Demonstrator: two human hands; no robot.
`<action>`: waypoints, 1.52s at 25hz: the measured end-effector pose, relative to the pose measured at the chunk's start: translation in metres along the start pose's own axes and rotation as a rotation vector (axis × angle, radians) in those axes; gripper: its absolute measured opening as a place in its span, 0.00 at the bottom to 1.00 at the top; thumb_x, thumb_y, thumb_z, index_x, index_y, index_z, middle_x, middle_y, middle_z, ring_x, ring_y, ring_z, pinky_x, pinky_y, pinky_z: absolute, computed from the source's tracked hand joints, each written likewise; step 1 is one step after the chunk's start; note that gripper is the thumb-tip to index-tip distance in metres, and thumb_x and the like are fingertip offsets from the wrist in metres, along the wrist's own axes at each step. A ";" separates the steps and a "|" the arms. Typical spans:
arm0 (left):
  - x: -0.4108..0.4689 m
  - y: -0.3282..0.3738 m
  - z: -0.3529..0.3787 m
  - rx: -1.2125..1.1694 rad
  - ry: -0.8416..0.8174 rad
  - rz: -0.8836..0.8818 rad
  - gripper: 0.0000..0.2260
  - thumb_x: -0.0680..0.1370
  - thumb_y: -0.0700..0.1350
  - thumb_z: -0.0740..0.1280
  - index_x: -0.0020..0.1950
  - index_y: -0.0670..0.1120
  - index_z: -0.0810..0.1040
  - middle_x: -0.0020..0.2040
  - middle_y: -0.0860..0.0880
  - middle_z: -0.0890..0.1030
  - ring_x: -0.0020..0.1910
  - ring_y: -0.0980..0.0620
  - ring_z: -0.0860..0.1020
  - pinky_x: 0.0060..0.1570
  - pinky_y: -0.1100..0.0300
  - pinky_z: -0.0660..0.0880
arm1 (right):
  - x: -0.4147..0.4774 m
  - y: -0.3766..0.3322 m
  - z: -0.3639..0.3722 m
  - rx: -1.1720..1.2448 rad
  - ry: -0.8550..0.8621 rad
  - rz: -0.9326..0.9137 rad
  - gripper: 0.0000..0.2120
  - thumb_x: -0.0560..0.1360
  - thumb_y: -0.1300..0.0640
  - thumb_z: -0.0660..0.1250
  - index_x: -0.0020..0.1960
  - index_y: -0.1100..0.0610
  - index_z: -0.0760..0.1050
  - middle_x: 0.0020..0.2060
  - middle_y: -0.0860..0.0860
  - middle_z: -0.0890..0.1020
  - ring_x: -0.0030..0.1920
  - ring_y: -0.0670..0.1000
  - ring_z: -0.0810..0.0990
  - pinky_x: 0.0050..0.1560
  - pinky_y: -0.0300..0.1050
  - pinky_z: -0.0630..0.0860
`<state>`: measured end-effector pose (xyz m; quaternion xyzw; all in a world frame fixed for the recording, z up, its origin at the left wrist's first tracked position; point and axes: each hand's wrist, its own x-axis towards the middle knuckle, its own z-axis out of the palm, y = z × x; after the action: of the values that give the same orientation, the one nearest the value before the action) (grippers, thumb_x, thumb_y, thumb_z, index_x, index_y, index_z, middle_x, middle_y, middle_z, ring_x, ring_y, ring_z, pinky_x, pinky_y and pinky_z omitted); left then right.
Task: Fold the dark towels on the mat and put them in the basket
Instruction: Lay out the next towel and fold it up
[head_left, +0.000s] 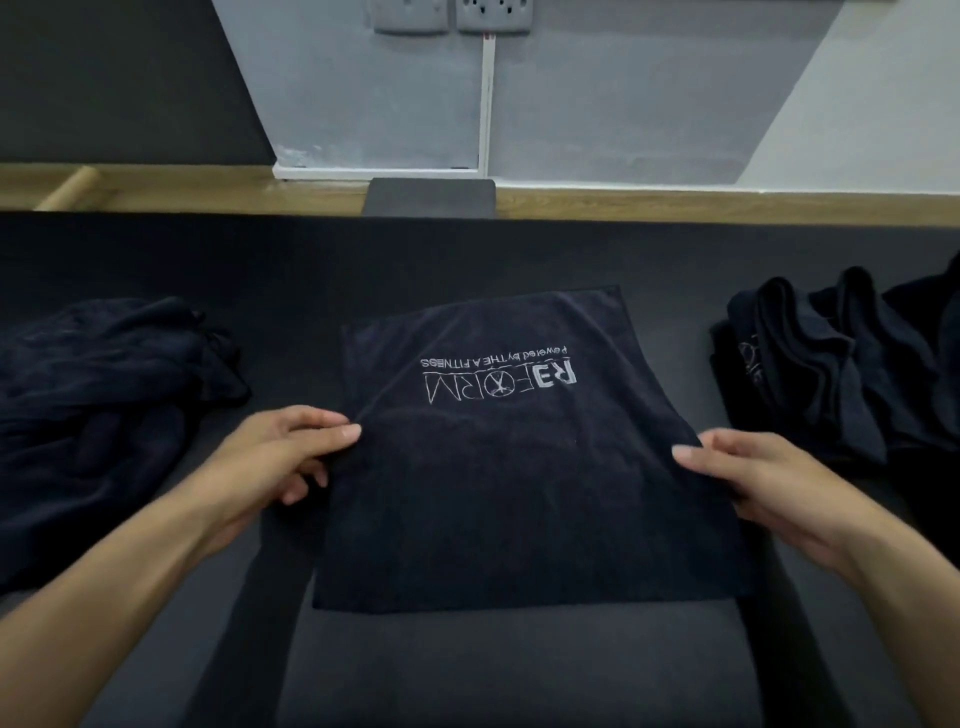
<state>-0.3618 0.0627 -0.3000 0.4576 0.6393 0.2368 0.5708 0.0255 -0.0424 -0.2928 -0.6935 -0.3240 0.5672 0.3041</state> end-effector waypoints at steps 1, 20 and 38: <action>-0.002 -0.001 0.002 0.044 0.016 0.021 0.12 0.72 0.42 0.75 0.54 0.43 0.80 0.36 0.49 0.80 0.31 0.54 0.73 0.22 0.65 0.62 | -0.008 0.001 0.000 -0.050 -0.008 0.000 0.07 0.75 0.57 0.70 0.45 0.61 0.78 0.42 0.54 0.86 0.41 0.48 0.83 0.40 0.41 0.75; -0.096 -0.046 -0.004 0.234 -0.244 0.112 0.08 0.80 0.42 0.65 0.58 0.49 0.79 0.39 0.47 0.85 0.28 0.48 0.78 0.21 0.64 0.67 | -0.064 0.045 -0.001 0.050 -0.003 -0.257 0.16 0.78 0.44 0.65 0.41 0.57 0.74 0.29 0.41 0.76 0.30 0.38 0.72 0.33 0.32 0.69; -0.122 -0.059 -0.001 -0.287 0.192 0.175 0.17 0.69 0.32 0.72 0.55 0.46 0.79 0.49 0.51 0.82 0.37 0.57 0.81 0.34 0.62 0.76 | -0.074 0.037 0.000 0.223 0.152 -0.300 0.29 0.50 0.53 0.82 0.46 0.62 0.76 0.43 0.59 0.82 0.34 0.49 0.81 0.30 0.36 0.77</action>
<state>-0.3901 -0.0690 -0.2854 0.4004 0.6083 0.4168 0.5440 0.0188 -0.1236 -0.2778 -0.6404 -0.3348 0.4938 0.4837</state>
